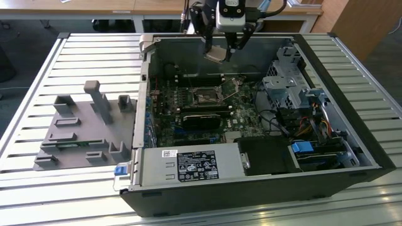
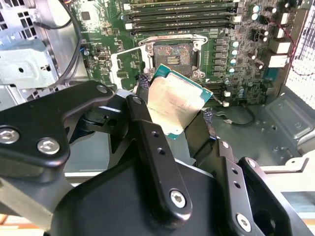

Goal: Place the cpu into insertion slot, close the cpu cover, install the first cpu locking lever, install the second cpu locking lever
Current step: 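Place the cpu into insertion slot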

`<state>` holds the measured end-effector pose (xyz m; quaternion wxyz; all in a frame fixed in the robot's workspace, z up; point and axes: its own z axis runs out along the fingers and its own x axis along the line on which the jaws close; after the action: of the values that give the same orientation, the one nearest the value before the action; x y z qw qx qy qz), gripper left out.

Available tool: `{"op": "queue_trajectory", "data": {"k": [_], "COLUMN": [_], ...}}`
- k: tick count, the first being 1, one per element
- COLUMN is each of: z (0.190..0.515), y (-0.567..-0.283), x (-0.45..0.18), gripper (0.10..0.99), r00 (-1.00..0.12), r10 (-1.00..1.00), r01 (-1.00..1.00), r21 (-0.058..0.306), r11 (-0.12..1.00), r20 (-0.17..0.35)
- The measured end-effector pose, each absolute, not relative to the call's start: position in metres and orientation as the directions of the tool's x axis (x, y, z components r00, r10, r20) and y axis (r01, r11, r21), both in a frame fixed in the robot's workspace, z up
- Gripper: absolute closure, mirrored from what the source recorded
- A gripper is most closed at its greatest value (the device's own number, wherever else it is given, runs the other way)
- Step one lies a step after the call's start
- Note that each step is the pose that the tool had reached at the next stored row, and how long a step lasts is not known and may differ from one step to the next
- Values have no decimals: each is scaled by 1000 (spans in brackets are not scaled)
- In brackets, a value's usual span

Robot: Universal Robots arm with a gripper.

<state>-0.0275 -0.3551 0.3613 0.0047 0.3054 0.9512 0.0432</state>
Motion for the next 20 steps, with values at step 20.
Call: {"op": "queue_trajectory", "data": {"k": [20], "z": [361], "y": [-355], "x": [-28], "gripper": [545], "r00": [-749], "r10": [662], "r01": [661], "r21": [85], "r11": [745], "r20": [17]}}
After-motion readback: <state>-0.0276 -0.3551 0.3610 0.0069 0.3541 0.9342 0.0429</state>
